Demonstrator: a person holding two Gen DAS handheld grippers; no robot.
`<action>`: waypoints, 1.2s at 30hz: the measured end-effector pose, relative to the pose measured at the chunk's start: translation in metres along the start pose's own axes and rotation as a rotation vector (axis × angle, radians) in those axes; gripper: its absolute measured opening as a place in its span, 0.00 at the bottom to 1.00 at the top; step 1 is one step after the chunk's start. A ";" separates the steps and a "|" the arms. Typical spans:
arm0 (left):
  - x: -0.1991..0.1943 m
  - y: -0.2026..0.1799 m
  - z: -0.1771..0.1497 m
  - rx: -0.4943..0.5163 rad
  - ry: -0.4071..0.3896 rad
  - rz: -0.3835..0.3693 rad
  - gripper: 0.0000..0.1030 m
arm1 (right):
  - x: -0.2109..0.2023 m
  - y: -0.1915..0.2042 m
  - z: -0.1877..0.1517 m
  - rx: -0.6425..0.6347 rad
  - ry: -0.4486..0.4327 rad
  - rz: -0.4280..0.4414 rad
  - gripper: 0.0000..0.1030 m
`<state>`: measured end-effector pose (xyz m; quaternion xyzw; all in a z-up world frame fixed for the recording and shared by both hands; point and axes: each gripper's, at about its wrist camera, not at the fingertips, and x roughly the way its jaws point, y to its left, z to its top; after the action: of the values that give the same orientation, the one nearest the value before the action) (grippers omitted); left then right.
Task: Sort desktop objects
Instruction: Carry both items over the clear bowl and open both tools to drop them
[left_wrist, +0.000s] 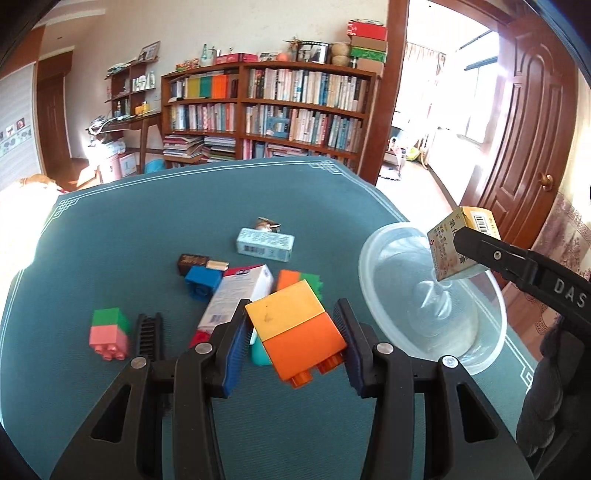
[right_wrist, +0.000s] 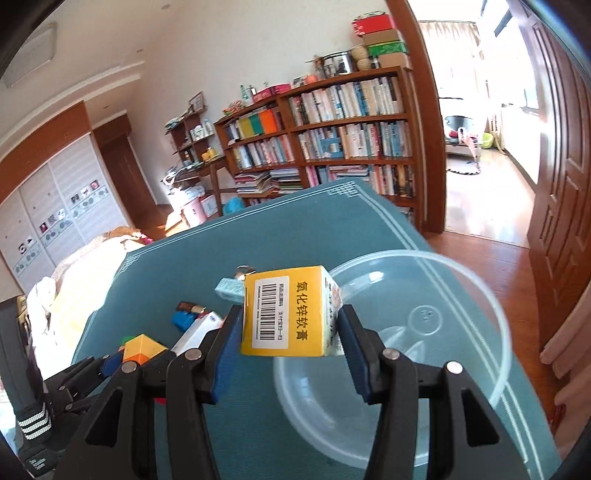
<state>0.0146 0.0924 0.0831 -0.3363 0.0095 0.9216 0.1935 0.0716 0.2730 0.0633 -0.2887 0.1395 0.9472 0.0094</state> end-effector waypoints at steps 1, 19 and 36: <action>0.001 -0.006 0.002 0.007 -0.004 -0.015 0.47 | -0.002 -0.009 0.004 0.019 -0.006 -0.022 0.54; 0.041 -0.111 0.036 0.154 0.052 -0.194 0.47 | -0.007 -0.119 -0.012 0.198 0.085 -0.139 0.54; 0.080 -0.111 0.013 0.108 0.207 -0.275 0.52 | -0.006 -0.128 -0.018 0.205 0.046 -0.204 0.66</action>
<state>-0.0090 0.2247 0.0555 -0.4167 0.0329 0.8449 0.3338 0.0983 0.3913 0.0194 -0.3205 0.2057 0.9152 0.1318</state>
